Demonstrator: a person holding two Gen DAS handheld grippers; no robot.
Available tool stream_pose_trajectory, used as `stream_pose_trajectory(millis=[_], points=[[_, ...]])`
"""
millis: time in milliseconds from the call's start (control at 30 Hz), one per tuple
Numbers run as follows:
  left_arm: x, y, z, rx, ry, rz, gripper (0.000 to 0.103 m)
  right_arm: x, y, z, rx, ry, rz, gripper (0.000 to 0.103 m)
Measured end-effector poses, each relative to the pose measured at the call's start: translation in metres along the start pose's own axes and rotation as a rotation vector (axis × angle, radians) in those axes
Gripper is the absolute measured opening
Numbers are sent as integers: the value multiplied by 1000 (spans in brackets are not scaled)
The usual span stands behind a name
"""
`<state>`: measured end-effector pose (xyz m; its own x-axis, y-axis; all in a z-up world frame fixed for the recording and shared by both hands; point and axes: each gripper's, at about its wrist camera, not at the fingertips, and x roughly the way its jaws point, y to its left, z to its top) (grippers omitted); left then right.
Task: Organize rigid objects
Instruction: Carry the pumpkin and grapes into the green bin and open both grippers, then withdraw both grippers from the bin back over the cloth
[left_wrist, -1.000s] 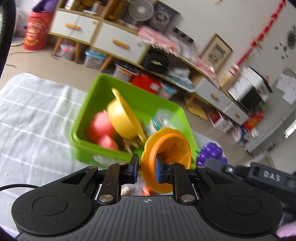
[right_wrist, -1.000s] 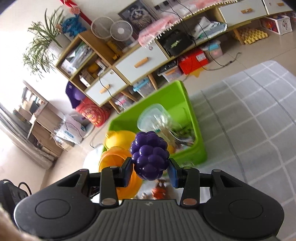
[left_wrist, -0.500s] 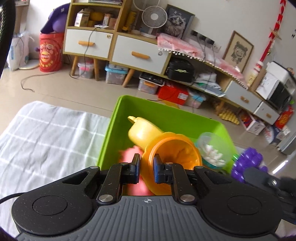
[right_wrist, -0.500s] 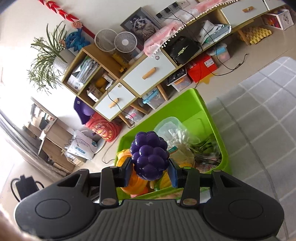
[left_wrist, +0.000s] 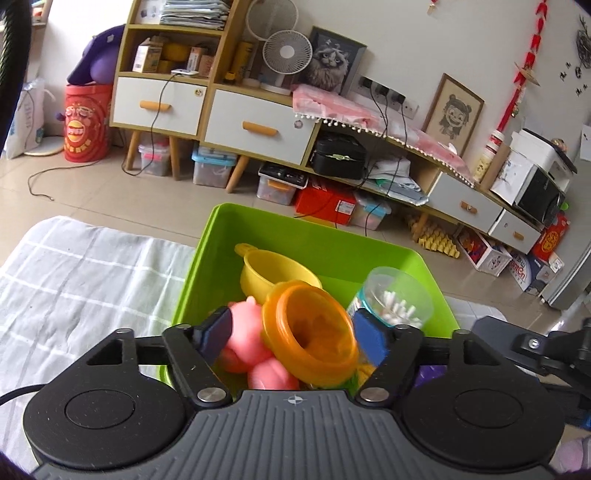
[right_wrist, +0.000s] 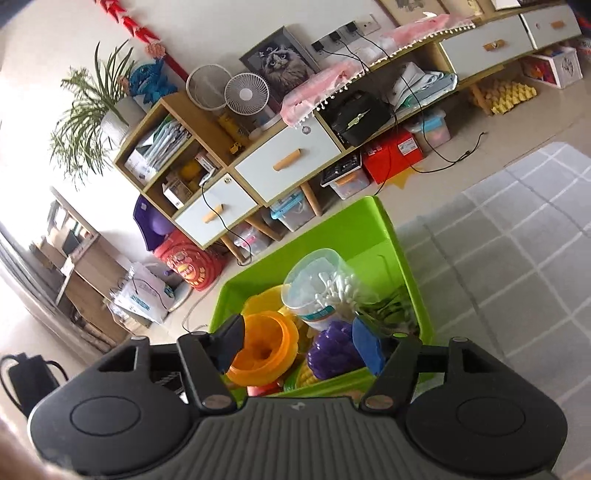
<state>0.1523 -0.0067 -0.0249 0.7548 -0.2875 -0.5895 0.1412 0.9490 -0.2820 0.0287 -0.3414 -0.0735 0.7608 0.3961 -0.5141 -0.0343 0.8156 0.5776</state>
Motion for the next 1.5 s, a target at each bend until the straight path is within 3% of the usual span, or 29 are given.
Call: stream_pose_trajectory(millis=[600, 767, 933, 1100, 1500], points=[[-46, 1, -25, 33, 58, 28, 89, -39, 13, -21, -170, 72, -48, 49], [-56, 2, -29, 31, 58, 32, 98, -44, 14, -29, -234, 99, -55, 50], [-63, 2, -38, 57, 53, 28, 101, -50, 6, -31, -233, 107, -73, 59], [-60, -1, -51, 163, 93, 24, 101, -54, -3, -35, -258, 116, -97, 71], [-59, 7, -73, 258, 131, 35, 101, -57, -26, -45, -314, 178, -153, 77]])
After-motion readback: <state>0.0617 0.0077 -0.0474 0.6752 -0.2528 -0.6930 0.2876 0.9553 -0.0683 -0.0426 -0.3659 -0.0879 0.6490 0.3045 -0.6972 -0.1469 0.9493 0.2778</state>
